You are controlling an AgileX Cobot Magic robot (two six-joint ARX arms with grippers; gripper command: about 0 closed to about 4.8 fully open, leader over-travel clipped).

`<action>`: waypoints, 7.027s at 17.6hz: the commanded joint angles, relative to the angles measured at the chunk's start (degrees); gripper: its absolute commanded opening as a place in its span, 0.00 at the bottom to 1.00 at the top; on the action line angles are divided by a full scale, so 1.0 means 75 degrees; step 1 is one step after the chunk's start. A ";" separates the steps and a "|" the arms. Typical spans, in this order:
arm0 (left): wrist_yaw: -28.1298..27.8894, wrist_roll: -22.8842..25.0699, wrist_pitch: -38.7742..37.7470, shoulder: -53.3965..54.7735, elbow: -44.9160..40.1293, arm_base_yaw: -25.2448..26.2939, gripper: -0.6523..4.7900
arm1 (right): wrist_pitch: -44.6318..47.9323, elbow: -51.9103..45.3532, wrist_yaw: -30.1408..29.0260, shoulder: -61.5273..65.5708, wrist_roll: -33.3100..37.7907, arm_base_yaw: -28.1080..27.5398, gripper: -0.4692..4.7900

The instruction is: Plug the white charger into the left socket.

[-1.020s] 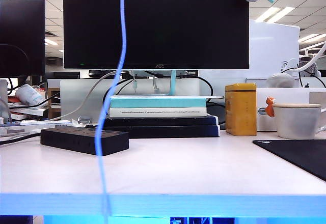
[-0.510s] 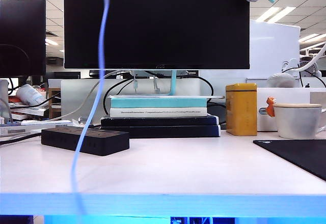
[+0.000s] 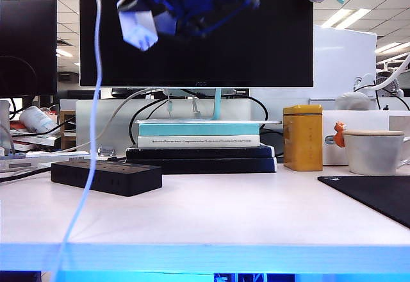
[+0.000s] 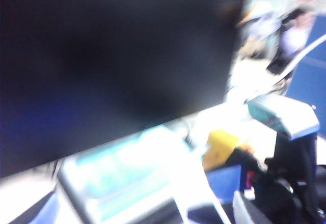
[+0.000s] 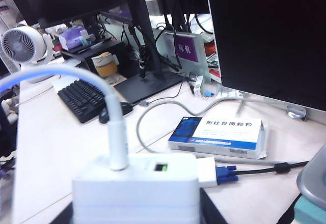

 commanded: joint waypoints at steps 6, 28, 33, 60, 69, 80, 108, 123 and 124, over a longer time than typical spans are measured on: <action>-0.0796 0.0347 -0.0213 -0.0009 0.0023 0.0006 1.00 | 0.3949 -0.1198 0.0982 0.1131 0.0274 -0.0003 0.49; -0.1775 0.0303 0.0909 0.2696 -0.0268 -0.0691 1.00 | 0.5415 -0.0991 -0.0405 0.1993 0.0641 0.0256 0.49; -0.1279 0.0309 0.0729 0.2699 -0.0268 -0.0749 1.00 | 0.5409 -0.0988 -0.0609 0.1990 0.0641 0.0254 0.49; -0.2544 0.0609 0.0822 0.2681 -0.0268 -0.1075 1.00 | 0.3558 -0.1005 -0.0664 0.2008 0.0009 -0.0256 0.49; -0.4389 0.0804 0.0600 0.2684 -0.0268 -0.1064 1.00 | 0.3471 -0.1005 -0.0734 0.2515 0.0006 -0.0277 0.49; -0.4363 0.0801 0.0592 0.2681 -0.0268 -0.1055 1.00 | 0.3786 -0.1008 -0.0376 0.2745 0.0000 0.0052 0.49; -0.3142 0.0793 -0.0122 0.2981 -0.0268 -0.1064 0.96 | 0.2707 -0.1134 -0.0108 0.2739 -0.0169 0.0076 0.49; -0.0982 -0.0321 -0.0254 0.3366 -0.0254 -0.1247 0.11 | 0.2710 -0.1131 -0.0108 0.2739 -0.0393 0.0099 0.49; -0.0994 -0.0309 -0.0358 0.3366 -0.0254 -0.1291 0.11 | 0.2713 -0.1131 -0.0108 0.2739 -0.0393 0.0102 0.49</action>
